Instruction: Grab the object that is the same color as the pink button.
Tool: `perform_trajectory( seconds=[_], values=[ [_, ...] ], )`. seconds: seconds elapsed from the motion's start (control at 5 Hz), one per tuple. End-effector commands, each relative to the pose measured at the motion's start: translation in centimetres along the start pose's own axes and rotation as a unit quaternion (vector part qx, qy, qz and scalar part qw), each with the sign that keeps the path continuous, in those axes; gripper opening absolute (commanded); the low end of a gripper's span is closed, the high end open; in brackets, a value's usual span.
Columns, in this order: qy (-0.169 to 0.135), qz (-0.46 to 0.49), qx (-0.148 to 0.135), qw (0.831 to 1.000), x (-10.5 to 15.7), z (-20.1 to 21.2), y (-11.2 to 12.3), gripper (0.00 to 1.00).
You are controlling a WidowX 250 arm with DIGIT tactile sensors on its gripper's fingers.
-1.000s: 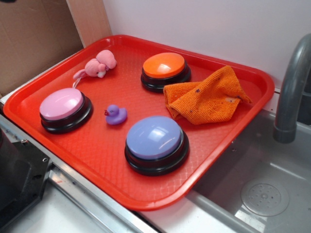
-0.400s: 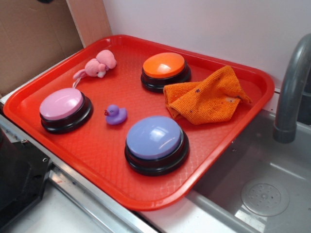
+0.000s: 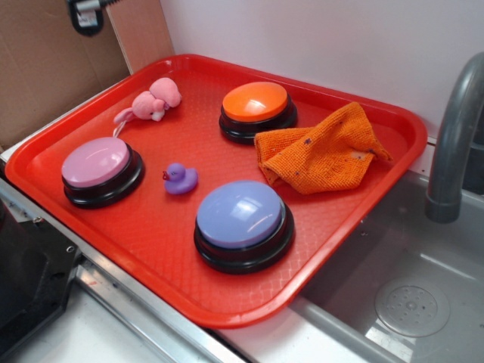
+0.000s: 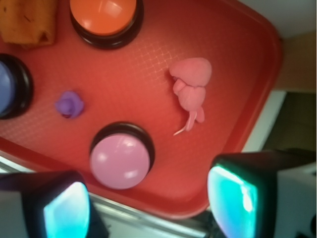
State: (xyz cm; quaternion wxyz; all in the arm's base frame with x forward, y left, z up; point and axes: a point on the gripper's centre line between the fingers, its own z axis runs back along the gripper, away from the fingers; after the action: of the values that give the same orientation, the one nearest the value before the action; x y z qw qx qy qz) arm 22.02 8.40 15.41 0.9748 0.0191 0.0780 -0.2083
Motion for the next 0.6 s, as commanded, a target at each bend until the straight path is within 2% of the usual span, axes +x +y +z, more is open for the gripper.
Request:
perform_trajectory(
  seconds=[0.0,0.2,0.4],
  values=[
    [-0.084,-0.013,0.004,0.996,2.6,-2.8,4.5,1.0],
    [-0.116,-0.039,0.025,0.992,4.0,-4.4,4.8,1.0],
    [-0.1,-0.053,0.029,0.993,4.7,-6.0,4.6,1.0]
  ],
)
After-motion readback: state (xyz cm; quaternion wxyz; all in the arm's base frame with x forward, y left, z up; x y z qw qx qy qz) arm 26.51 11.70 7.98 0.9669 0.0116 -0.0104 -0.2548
